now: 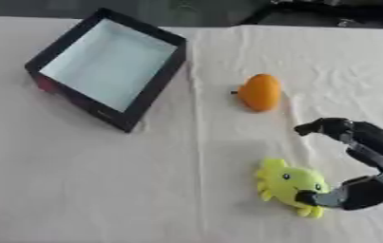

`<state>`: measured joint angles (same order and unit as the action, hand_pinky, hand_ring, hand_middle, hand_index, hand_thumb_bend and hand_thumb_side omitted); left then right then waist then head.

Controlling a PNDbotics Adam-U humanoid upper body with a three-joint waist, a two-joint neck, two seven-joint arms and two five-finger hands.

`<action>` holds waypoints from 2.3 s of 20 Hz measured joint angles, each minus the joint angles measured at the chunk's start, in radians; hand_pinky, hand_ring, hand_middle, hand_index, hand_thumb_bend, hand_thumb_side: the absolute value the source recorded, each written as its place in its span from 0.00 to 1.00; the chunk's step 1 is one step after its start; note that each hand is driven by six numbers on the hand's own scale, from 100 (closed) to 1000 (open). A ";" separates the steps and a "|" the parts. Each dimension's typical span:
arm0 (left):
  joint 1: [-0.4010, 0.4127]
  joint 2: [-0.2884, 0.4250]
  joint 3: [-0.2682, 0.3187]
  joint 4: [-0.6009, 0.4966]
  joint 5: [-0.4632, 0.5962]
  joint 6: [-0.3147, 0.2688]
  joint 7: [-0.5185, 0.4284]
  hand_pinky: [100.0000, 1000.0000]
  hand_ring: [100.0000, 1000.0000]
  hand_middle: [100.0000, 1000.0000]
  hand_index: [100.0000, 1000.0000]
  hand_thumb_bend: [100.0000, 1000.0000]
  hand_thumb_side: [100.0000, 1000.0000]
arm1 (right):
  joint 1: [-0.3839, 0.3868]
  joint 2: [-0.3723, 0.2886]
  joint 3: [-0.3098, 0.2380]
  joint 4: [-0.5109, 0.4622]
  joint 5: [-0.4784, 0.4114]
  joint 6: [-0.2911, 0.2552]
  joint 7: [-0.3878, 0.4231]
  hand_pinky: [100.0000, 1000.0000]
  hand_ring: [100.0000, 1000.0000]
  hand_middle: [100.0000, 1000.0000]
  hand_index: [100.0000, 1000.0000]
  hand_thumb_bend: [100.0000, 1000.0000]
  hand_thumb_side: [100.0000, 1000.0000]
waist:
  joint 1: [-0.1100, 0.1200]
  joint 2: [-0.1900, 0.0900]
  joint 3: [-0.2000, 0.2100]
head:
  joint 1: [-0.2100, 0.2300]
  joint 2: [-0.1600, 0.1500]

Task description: Pick up objects on the table and place them in the box.

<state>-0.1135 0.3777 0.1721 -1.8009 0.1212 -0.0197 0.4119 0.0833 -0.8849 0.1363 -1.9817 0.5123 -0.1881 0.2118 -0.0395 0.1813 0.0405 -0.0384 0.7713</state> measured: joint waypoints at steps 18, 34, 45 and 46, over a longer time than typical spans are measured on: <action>-0.001 0.000 -0.002 0.000 0.000 0.001 -0.002 0.78 0.57 0.76 0.77 0.36 0.63 | -0.012 0.000 0.032 0.000 0.255 0.011 0.057 0.84 0.77 0.68 0.84 0.58 0.62 | -0.006 0.005 -0.002 | -0.001 0.000; -0.001 0.000 -0.002 0.000 0.002 0.000 -0.003 0.78 0.57 0.76 0.77 0.36 0.63 | -0.031 0.002 0.056 0.000 0.348 0.005 0.140 0.78 0.67 0.56 0.81 0.54 0.61 | -0.001 0.016 0.001 | -0.009 0.000; -0.002 -0.001 -0.002 0.000 0.002 -0.001 -0.002 0.78 0.56 0.76 0.77 0.36 0.63 | -0.084 0.035 0.093 0.000 0.523 0.019 0.160 0.76 0.62 0.51 0.79 0.50 0.62 | -0.006 0.017 0.008 | -0.017 0.000; -0.003 -0.002 -0.002 0.000 0.002 -0.002 -0.001 0.78 0.56 0.76 0.77 0.36 0.63 | -0.085 0.036 0.095 0.000 0.534 0.012 0.166 0.76 0.62 0.51 0.79 0.50 0.62 | -0.006 0.017 0.009 | -0.017 0.000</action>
<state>-0.1160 0.3760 0.1703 -1.8011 0.1229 -0.0215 0.4107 -0.0019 -0.8485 0.2311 -1.9818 1.0468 -0.1763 0.3779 -0.0453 0.1980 0.0495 -0.0559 0.7713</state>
